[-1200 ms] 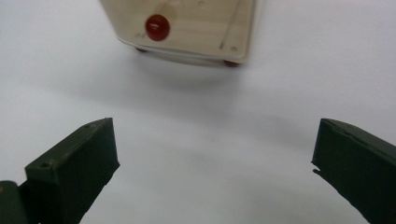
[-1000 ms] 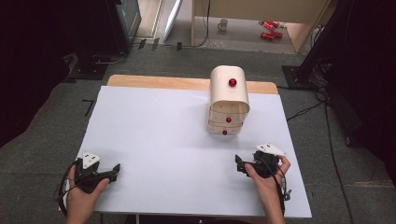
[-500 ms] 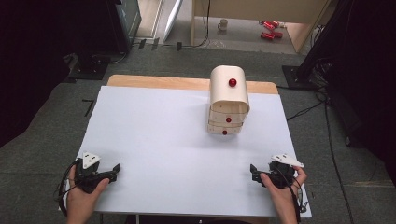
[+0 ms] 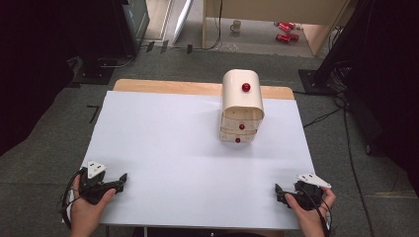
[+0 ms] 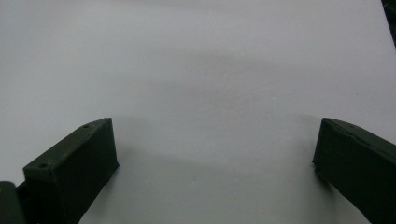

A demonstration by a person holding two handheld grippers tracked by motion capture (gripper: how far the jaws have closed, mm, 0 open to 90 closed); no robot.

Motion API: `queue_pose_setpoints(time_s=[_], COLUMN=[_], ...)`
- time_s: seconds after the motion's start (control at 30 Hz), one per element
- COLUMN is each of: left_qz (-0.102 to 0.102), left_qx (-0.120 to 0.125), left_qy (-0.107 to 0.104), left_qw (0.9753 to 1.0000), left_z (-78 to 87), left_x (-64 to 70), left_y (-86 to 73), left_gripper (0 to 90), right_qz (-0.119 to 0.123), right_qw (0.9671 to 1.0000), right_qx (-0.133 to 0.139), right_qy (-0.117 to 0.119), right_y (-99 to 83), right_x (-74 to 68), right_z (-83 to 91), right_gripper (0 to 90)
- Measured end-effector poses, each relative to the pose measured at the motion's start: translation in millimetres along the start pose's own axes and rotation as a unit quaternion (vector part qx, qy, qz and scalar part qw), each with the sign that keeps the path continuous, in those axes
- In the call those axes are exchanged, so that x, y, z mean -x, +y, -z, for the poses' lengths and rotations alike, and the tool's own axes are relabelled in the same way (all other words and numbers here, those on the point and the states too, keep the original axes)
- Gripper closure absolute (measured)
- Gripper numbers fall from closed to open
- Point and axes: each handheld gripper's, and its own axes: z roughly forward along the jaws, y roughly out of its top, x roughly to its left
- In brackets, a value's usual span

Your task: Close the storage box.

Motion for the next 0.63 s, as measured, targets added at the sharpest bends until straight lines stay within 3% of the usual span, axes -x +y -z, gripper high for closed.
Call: queue_pose_setpoints(time_s=[0.13, 0.63], left_qz=[0.0, 0.005], left_qx=[0.0, -0.001], left_qy=[0.0, -0.002], left_qw=[1.0, 1.0], left_z=[0.0, 0.2], left_x=[0.1, -1.0], left_y=[0.0, 0.2], left_gripper=[10.6, 10.7], right_qz=[-0.001, -0.002], right_qw=[0.9998, 0.9998], right_qx=[0.019, 0.02], right_qy=[0.003, -0.005], right_y=[-5.0, -5.5], right_x=[0.5, -1.2], right_z=[-0.3, 0.3], right_gripper=[0.0, 0.0])
